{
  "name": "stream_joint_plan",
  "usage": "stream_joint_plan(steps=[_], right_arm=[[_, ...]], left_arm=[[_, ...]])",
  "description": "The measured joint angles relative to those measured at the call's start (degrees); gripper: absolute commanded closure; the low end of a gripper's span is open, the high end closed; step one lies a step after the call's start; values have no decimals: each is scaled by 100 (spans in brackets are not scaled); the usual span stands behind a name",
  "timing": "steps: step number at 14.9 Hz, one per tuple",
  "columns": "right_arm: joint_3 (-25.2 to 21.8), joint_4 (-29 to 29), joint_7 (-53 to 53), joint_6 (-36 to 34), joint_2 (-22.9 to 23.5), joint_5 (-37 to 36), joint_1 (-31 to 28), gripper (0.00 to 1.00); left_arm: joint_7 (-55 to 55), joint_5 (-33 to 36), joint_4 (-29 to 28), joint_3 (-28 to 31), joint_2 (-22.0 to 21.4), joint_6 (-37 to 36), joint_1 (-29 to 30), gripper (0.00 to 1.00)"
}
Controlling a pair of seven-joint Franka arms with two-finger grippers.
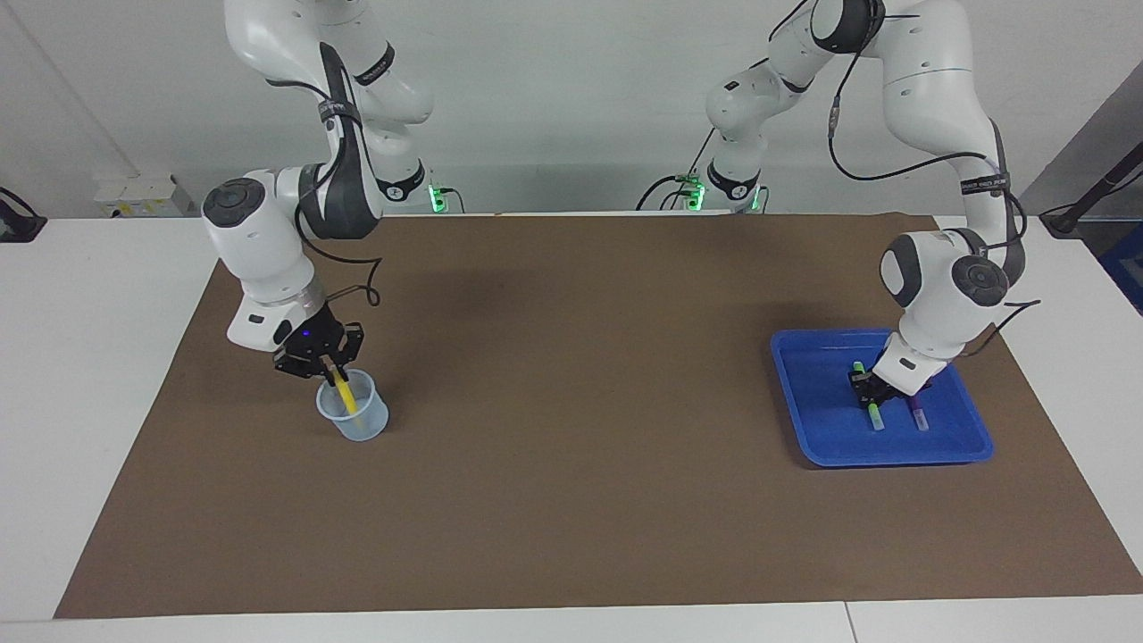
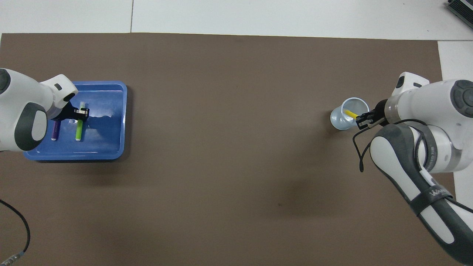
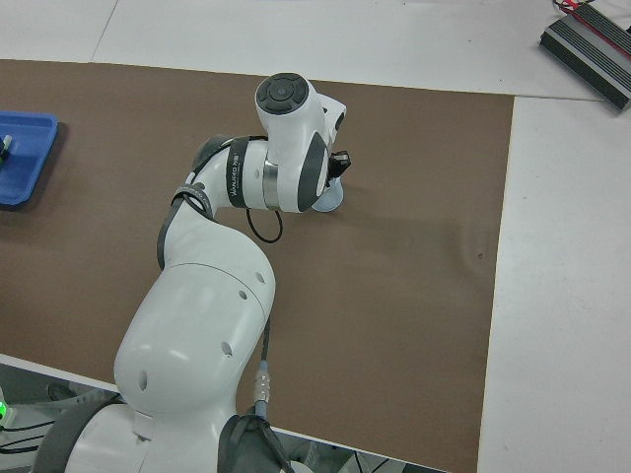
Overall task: Right arm passes pens to left for tray arrangement
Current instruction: 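Grasp the yellow highlighter in the white cup with the right gripper and lift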
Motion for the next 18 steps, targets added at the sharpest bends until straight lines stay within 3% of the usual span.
stream_joint_plan(steps=[1, 3, 4, 10, 15, 16, 18], right_arm=[[0, 72, -30, -94, -5, -1, 0, 100], [8, 308, -68, -409, -19, -70, 2, 100], [17, 441, -68, -577, -32, -164, 4, 100], [71, 984, -68, -1285, -102, -282, 75, 100], [107, 1676, -71, -2308, -169, -293, 226, 100], [110, 1813, -71, -2477, -180, -293, 315, 100], [115, 1968, -63, -2607, -189, -294, 445, 100]], left_arm=[[0, 0, -1, 0, -1, 2, 0, 83], [0, 1, -2, 0, -1, 3, 0, 72], [0, 2, -3, 0, -1, 4, 0, 51], [6, 5, -19, 0, 0, 9, 2, 47], [6, 5, -19, -5, 0, 9, 3, 43], [6, 6, -19, -6, 0, 9, 2, 40], [6, 6, -13, -6, -1, 11, 3, 12]])
